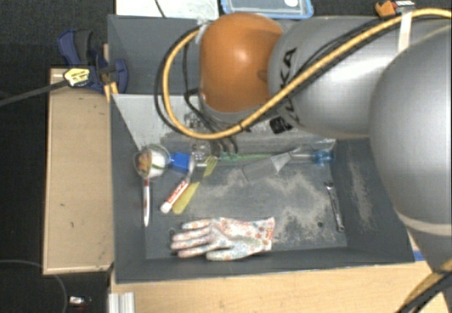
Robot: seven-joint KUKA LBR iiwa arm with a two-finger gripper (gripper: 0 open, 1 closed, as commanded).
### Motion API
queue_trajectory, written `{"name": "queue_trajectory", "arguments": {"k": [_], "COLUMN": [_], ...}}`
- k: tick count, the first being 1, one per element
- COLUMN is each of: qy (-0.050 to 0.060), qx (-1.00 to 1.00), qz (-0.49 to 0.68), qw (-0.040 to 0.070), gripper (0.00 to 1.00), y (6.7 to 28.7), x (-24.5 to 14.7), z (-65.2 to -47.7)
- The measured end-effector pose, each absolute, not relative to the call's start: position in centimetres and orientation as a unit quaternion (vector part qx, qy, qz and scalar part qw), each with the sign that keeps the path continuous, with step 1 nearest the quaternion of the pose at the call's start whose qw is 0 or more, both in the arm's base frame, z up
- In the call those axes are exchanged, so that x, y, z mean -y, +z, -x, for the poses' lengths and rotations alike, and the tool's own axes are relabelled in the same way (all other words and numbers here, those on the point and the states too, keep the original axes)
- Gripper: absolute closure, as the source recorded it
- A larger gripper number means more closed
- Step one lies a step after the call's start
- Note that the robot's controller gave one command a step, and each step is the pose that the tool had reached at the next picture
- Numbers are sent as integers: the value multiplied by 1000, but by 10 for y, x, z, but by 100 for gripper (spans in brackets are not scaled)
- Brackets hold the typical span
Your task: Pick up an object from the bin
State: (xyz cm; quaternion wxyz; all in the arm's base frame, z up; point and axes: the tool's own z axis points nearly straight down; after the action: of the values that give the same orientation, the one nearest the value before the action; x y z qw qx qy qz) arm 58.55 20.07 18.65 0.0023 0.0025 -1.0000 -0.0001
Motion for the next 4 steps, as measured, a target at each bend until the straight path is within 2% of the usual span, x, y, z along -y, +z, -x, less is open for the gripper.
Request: {"name": "queue_trajectory", "arguments": {"k": [1, 2, 3, 4], "qy": [-1, -1, -1, -1], "qx": [1000, 990, 982, 969], "qz": [0, -144, -191, -245], "qw": [-2, -4, -1, -5], "gripper": [0, 0, 0, 0], "y": [191, 128, 88, 101], "x": [-200, -201, -201, -211], "z": [-587, -583, -579, -576]}}
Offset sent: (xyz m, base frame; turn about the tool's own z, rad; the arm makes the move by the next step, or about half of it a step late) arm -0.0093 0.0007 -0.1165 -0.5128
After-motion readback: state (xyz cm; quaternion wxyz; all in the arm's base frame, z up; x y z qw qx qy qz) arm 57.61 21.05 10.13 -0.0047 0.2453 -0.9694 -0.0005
